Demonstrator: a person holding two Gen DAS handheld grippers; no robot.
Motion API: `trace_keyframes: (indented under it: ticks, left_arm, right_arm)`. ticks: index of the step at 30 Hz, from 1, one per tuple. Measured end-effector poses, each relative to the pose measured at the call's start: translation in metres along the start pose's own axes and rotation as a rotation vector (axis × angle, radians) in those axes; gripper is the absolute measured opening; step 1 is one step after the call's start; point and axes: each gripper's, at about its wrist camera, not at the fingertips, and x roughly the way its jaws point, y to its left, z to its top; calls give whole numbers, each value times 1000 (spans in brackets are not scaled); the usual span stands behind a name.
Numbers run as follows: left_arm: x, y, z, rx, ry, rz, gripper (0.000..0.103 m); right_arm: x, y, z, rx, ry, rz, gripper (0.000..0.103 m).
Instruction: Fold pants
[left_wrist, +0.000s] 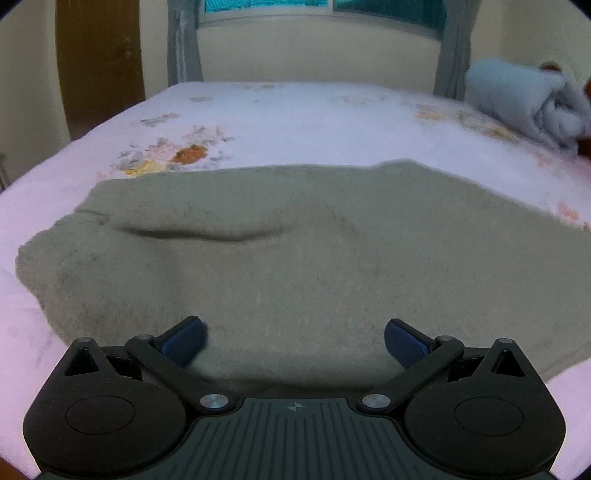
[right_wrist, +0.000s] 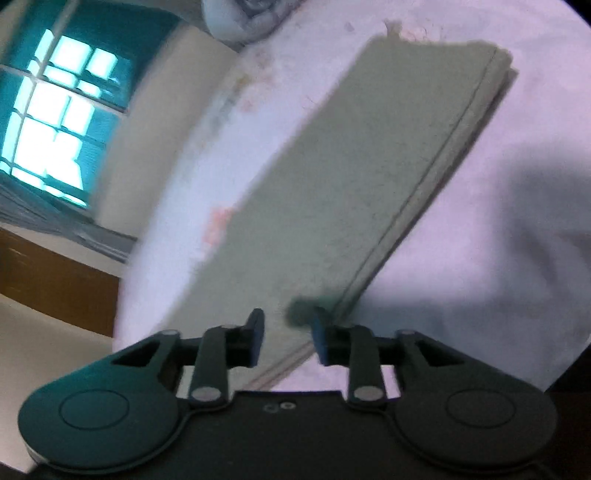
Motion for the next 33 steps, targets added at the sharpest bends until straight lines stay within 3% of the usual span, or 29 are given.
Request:
trace_keyframes:
  ticks: [2,4,6,9,13,18,21,25,26,28,30,33]
  left_arm:
    - [-13,10,8,-22,-25,24,103]
    - [-30,27,11,-35,-97,80,103]
    - [-39,52,15,-84,-131,125,103]
    - [-41,89,17,-200,-128,167,103]
    - [-37,125,8,-305,-100,146,103]
    - [-16,145,0,-338,-58,198,103]
    - [2,150,-2,-324,-35,191,103]
    - [6,146,-8,-298,-43,197,103]
    - [7,143,-8,-286,-39,205,103]
    - [13,140,-8,-264,-20,228,103]
    - [14,140,-10,-288,-16,237,103]
    - [12,138,-13,-299,-19,247,103]
  right_arm:
    - [-4,13,7,11,-20,-21,22]
    - [-4,57,9,-157,-50,34,23]
    - [15,99,3,-288,15,99,24]
    - [65,167,-14,-481,110,196,25]
    - [135,238,-41,-719,175,258,25]
    - [224,297,-62,-869,267,256,25]
    - [236,312,-84,-959,294,222,25]
    - [241,312,-105,-1082,359,264,28]
    - [244,315,-117,-1146,365,240,31]
    - [259,314,-139,-1298,359,77,34]
    - [274,311,-137,-1241,354,55,36]
    - [271,309,-132,-1193,347,44,32]
